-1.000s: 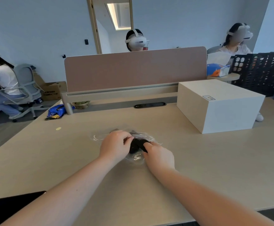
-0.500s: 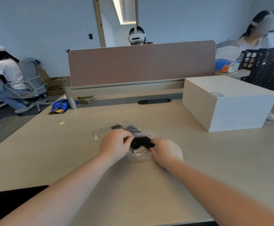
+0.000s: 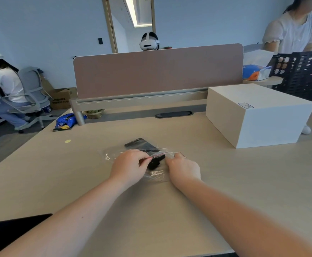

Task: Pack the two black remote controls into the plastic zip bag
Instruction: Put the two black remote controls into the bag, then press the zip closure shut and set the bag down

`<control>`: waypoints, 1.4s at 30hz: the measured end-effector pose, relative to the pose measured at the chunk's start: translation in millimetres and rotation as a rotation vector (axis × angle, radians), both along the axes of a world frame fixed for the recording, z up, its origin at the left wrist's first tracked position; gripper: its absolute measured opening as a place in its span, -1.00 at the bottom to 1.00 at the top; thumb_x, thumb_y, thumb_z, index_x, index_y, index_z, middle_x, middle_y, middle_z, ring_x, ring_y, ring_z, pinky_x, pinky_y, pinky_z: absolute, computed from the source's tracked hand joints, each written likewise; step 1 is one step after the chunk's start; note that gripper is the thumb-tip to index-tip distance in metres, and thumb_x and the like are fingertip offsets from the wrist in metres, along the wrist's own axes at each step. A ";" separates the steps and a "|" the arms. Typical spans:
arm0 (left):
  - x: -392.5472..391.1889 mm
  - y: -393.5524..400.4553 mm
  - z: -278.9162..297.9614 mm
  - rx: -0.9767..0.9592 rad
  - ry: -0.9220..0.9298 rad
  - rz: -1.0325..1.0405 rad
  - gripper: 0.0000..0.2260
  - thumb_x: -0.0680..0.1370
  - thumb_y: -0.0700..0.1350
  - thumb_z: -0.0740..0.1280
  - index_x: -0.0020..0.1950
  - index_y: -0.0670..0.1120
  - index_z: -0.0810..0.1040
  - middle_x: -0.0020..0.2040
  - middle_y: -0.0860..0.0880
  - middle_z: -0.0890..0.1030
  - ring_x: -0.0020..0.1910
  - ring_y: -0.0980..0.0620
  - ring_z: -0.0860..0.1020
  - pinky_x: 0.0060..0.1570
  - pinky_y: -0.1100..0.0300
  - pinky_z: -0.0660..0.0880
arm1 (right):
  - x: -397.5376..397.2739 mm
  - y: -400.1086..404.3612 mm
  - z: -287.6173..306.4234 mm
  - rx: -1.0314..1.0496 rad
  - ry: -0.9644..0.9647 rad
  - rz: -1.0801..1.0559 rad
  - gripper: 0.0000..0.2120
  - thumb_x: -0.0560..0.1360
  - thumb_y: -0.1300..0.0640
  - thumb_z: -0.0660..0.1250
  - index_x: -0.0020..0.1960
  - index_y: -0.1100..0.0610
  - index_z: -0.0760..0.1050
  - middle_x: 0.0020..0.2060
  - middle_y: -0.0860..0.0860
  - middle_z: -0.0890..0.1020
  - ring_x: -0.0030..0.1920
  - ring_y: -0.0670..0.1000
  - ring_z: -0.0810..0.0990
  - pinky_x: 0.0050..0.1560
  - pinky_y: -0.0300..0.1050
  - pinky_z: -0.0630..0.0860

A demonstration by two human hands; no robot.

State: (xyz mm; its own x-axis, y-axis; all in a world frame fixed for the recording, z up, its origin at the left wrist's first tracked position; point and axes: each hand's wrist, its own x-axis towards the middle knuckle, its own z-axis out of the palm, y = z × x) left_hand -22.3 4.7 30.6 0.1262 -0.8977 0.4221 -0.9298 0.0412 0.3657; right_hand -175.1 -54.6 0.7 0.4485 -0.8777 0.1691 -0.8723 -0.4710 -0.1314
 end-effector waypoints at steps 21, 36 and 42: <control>38.4 27.8 -24.7 0.137 -0.597 -0.119 -0.71 0.15 -0.21 0.57 -0.33 0.02 0.51 -0.38 0.11 0.56 -0.39 0.04 0.59 -0.65 0.28 0.25 | -62.8 -11.1 4.5 -0.051 0.279 0.273 -0.80 0.46 0.31 0.18 0.00 0.17 0.52 -0.01 0.11 0.55 0.08 0.15 0.50 -0.09 -0.03 0.50; 61.7 51.8 -13.7 -0.011 -0.782 -0.045 -0.63 0.00 -0.25 0.52 -0.31 -0.02 0.49 -0.49 0.07 0.49 -0.52 0.02 0.51 -0.63 0.27 0.08 | -44.4 17.5 21.8 0.046 0.189 0.609 -0.76 0.31 0.03 0.22 -0.08 0.13 0.43 0.14 0.09 0.58 0.32 0.11 0.41 0.21 0.01 0.46; 77.4 60.2 -21.3 -0.042 -0.726 -0.145 -0.90 0.35 -0.10 0.20 -0.30 -0.03 0.51 -0.41 0.05 0.51 -0.44 0.00 0.52 -0.67 0.25 0.35 | -34.8 1.4 8.9 0.100 0.259 0.431 -0.75 0.55 0.16 0.11 0.20 0.04 0.41 0.22 0.05 0.51 0.23 0.13 0.48 0.16 0.07 0.50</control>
